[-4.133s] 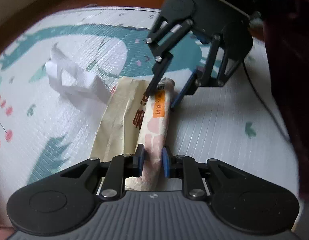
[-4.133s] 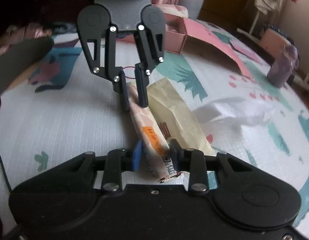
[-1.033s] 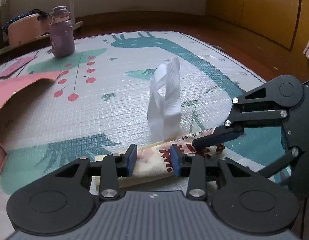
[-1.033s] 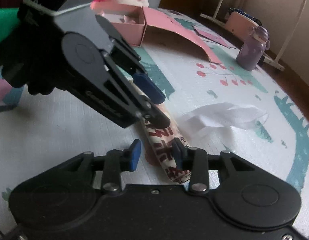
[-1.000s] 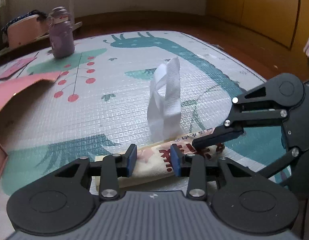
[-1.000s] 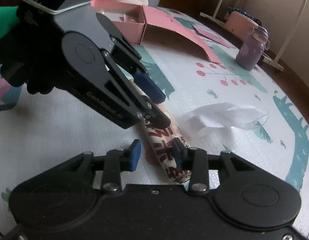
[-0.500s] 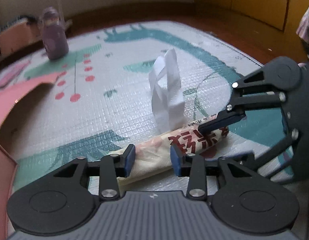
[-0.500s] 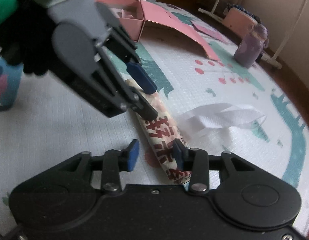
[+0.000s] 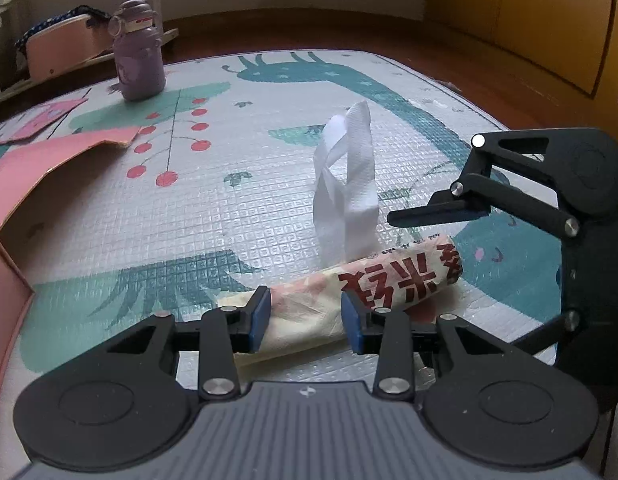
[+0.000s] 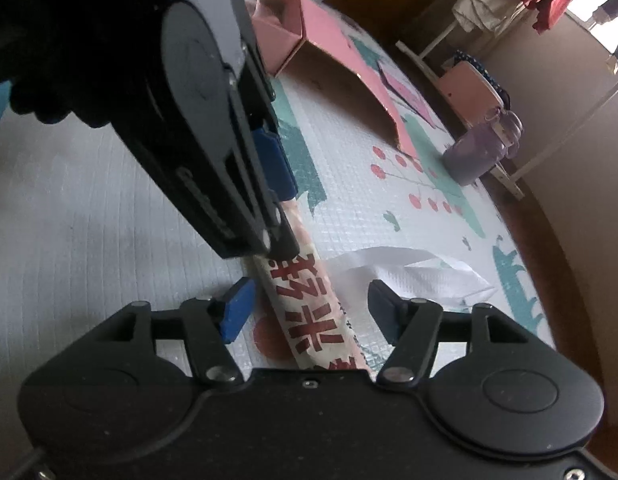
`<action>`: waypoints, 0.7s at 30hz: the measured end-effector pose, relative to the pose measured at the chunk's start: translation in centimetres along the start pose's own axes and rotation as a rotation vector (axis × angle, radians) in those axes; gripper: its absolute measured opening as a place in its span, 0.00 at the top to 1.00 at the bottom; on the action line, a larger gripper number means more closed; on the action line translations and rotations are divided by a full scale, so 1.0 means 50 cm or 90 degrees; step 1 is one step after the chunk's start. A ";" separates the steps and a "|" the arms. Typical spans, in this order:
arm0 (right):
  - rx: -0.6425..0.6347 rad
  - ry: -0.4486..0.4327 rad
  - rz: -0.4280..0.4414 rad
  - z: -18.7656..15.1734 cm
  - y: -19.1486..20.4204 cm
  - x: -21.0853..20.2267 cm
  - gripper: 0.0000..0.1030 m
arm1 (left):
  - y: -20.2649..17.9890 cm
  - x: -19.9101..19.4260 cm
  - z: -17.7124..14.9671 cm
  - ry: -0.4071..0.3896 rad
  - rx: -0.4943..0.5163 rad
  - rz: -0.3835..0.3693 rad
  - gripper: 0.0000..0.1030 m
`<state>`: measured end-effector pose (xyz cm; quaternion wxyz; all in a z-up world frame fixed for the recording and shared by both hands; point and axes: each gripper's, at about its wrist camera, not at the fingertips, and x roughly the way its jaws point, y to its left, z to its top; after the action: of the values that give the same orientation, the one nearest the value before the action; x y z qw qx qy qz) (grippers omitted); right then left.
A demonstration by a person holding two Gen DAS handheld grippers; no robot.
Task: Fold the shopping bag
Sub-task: 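Grasp the rolled bag with the right gripper while the left gripper holds its end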
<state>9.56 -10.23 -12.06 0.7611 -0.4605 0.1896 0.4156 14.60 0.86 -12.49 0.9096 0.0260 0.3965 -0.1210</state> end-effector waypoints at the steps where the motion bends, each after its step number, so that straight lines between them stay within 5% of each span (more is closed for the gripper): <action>1: -0.020 0.008 -0.011 0.003 0.006 -0.003 0.40 | 0.005 0.002 0.005 0.008 0.000 -0.012 0.58; 4: -0.043 0.019 -0.023 0.001 0.015 -0.008 0.45 | 0.021 0.013 0.032 0.052 0.011 -0.071 0.43; 8: -0.061 0.012 -0.014 0.000 0.022 -0.011 0.62 | 0.016 0.038 0.070 0.110 0.062 -0.097 0.39; 11: -0.056 0.005 0.000 -0.001 0.015 -0.003 0.73 | 0.013 0.043 0.069 0.106 0.060 -0.101 0.36; 17: -0.043 -0.016 0.011 -0.007 0.001 0.012 0.74 | 0.035 0.034 0.050 0.066 0.012 -0.123 0.35; 21: -0.021 -0.028 0.023 -0.012 -0.008 0.023 0.74 | 0.079 0.031 0.057 0.076 -0.050 -0.185 0.35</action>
<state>10.61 -10.32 -12.92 0.7499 -0.4600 0.1740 0.4425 18.60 3.98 -11.84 0.8578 -0.0604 0.4537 -0.2339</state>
